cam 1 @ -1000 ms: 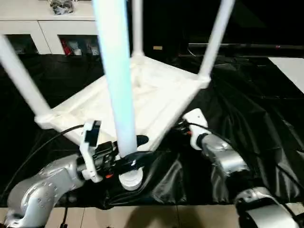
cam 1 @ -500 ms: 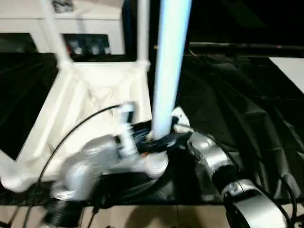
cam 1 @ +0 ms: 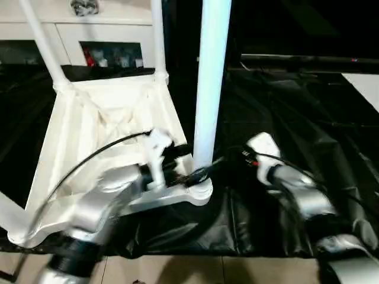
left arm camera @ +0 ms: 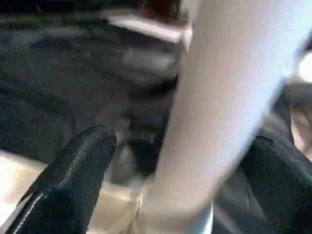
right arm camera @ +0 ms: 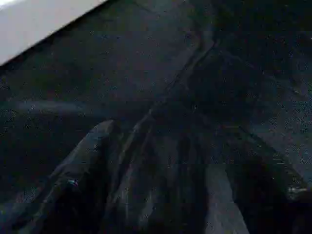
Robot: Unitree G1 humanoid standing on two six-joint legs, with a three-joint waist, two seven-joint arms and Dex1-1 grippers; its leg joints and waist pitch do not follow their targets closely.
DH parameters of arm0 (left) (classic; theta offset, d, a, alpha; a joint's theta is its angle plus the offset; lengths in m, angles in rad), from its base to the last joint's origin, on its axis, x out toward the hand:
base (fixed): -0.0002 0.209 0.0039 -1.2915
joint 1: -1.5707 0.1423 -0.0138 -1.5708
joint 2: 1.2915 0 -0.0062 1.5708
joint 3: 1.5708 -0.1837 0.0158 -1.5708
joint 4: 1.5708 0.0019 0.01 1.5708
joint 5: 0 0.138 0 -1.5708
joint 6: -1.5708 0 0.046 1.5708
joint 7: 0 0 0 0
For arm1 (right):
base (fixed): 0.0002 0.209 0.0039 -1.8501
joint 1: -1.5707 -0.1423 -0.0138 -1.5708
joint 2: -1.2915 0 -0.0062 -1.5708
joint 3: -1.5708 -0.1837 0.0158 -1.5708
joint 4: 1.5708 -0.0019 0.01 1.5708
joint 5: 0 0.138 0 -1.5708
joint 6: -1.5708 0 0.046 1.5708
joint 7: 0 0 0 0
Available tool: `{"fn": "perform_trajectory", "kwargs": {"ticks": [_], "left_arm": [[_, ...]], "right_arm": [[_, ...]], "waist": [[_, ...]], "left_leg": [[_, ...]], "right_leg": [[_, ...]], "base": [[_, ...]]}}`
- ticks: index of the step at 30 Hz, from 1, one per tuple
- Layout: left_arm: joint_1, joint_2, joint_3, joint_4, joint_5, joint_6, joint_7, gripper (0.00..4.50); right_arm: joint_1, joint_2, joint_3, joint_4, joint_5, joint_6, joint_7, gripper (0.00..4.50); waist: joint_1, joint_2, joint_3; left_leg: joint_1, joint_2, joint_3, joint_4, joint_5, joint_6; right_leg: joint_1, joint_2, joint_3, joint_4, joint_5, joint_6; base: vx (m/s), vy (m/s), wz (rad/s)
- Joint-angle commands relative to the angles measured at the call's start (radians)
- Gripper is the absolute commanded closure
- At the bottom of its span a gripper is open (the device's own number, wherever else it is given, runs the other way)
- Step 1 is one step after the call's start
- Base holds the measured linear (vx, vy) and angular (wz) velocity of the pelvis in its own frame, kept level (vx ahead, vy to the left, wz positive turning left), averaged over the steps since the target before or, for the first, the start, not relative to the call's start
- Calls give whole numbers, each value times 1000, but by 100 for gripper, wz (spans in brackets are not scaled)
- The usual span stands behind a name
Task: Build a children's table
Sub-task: Rotate table base, then rotate leg to tighten
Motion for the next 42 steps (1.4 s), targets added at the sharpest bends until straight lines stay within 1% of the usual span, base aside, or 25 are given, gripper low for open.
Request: {"fn": "perform_trajectory", "kwargs": {"ticks": [1,2,5,6,9,10,11,12,13,14,15,16,19,20,21,22,25,26,30,32,34,35,37,39,42], "left_arm": [[0,37,-38,42,63,-29,-35,30],[-3,48,-44,60,72,-39,-49,41],[-15,79,-63,92,96,-54,-83,79],[-20,90,-69,105,107,-60,-96,79],[-36,113,-85,147,139,-80,-130,98],[-40,117,-88,155,143,-79,-135,125],[-52,126,-91,187,151,-84,-148,131],[-53,126,-91,189,151,-83,-149,131],[-63,132,-89,214,153,-84,-165,139],[-64,133,-89,218,154,-84,-168,149],[-70,144,-91,231,155,-70,-188,169],[-70,153,-93,233,154,-63,-201,169],[-69,162,-91,234,150,-49,-216,184],[-69,163,-88,236,148,-45,-220,184],[-68,168,-88,236,149,-43,-229,211],[-65,177,-91,236,152,-39,-240,215],[-67,186,-92,253,166,-48,-247,223],[-69,188,-92,260,169,-51,-252,253],[-68,206,-94,264,184,-44,-270,263],[-67,212,-92,256,184,-36,-275,293],[-61,227,-94,227,179,-12,-287,303],[-58,232,-94,216,176,-1,-292,311],[-54,237,-97,201,174,15,-299,336],[-48,239,-98,186,175,28,-300,347],[-46,231,-95,181,183,35,-280,375]], "right_arm": [[29,-33,25,-94,17,-13,95,106],[43,-48,34,-120,18,-17,122,106],[67,-77,50,-177,27,-8,175,106],[77,-88,54,-205,36,2,199,106],[103,-113,61,-282,64,42,262,106],[107,-117,63,-296,70,50,275,88],[123,-130,69,-346,99,90,327,78],[124,-131,69,-349,101,93,331,78],[141,-144,75,-394,121,123,371,71],[144,-147,76,-402,125,129,378,68],[158,-160,83,-438,142,151,409,47],[165,-168,86,-456,152,162,424,47],[175,-178,89,-478,160,177,439,29],[178,-181,89,-486,161,183,442,29],[182,-184,89,-495,161,189,446,5],[185,-186,89,-502,162,192,449,0],[192,-192,89,-526,165,213,454,0],[195,-194,90,-538,169,222,455,0],[200,-201,95,-561,174,241,462,0],[201,-202,95,-565,173,244,463,0],[199,-203,96,-573,173,252,464,0],[199,-203,97,-577,173,255,464,0],[196,-200,100,-581,174,260,465,0],[193,-192,106,-587,173,265,465,0],[189,-181,116,-590,173,272,464,0]], "waist": [[5,-5,-65],[7,-4,-64],[7,-2,-64],[6,-1,-64],[7,-4,-62],[9,-4,-62],[9,-2,-62],[10,-2,-62],[10,-3,-61],[11,1,-62],[11,3,-61],[11,3,-61],[11,3,-62],[11,5,-62],[11,5,-63],[11,4,-61],[11,4,-62],[12,9,-61],[12,9,-62],[11,6,-61],[11,7,-61],[10,6,-60],[11,7,-59],[11,4,-59],[12,5,-59]], "left_leg": [[4,6,8,-62,-226,35],[7,6,8,-61,-234,40],[7,8,6,-64,-242,35],[6,8,6,-64,-246,33],[6,8,5,-64,-258,34],[8,7,5,-64,-259,36],[7,7,4,-66,-255,37],[7,7,5,-65,-258,38],[7,7,5,-65,-259,37],[6,8,3,-66,-258,36],[6,7,3,-67,-264,36],[6,7,3,-67,-264,36],[8,9,2,-67,-272,31],[6,9,1,-67,-270,28],[8,9,2,-67,-272,28],[8,9,1,-67,-274,26],[8,9,1,-68,-271,25],[9,9,1,-68,-277,24],[8,10,-1,-70,-279,19],[9,10,0,-69,-284,18],[10,11,-1,-71,-287,16],[9,10,0,-70,-290,18],[10,10,-1,-70,-290,17],[10,11,-1,-71,-292,17],[12,11,0,-70,-289,18]], "right_leg": [[51,-45,31,-76,-243,-183],[49,-44,31,-78,-249,-177],[49,-48,31,-78,-266,-187],[49,-48,31,-78,-269,-189],[49,-50,32,-80,-295,-180],[49,-48,32,-82,-304,-171],[49,-49,32,-83,-300,-175],[49,-47,32,-83,-300,-174],[49,-48,32,-82,-299,-176],[50,-50,32,-82,-297,-175],[50,-49,32,-82,-301,-176],[50,-49,32,-82,-301,-176],[48,-52,32,-83,-307,-184],[49,-52,31,-83,-312,-185],[48,-53,32,-84,-312,-187],[48,-52,31,-84,-316,-186],[48,-52,31,-83,-313,-183],[46,-51,32,-85,-313,-185],[49,-52,31,-82,-311,-184],[48,-52,31,-83,-312,-189],[48,-54,32,-83,-325,-188],[46,-53,32,-84,-331,-186],[46,-53,32,-85,-339,-183],[45,-53,32,-84,-344,-181],[43,-53,33,-85,-340,-183]], "base": [[0,0,0],[0,0,0],[0,0,0],[0,0,0],[0,0,0],[0,0,0],[0,0,0],[0,0,0],[0,0,0],[0,0,0],[0,0,0],[0,0,0],[0,0,0],[0,0,0],[0,0,0],[0,0,0],[0,0,0],[0,0,0],[0,0,0],[0,0,0],[0,0,0],[0,0,0],[0,0,0],[0,0,0],[0,0,0]]}}
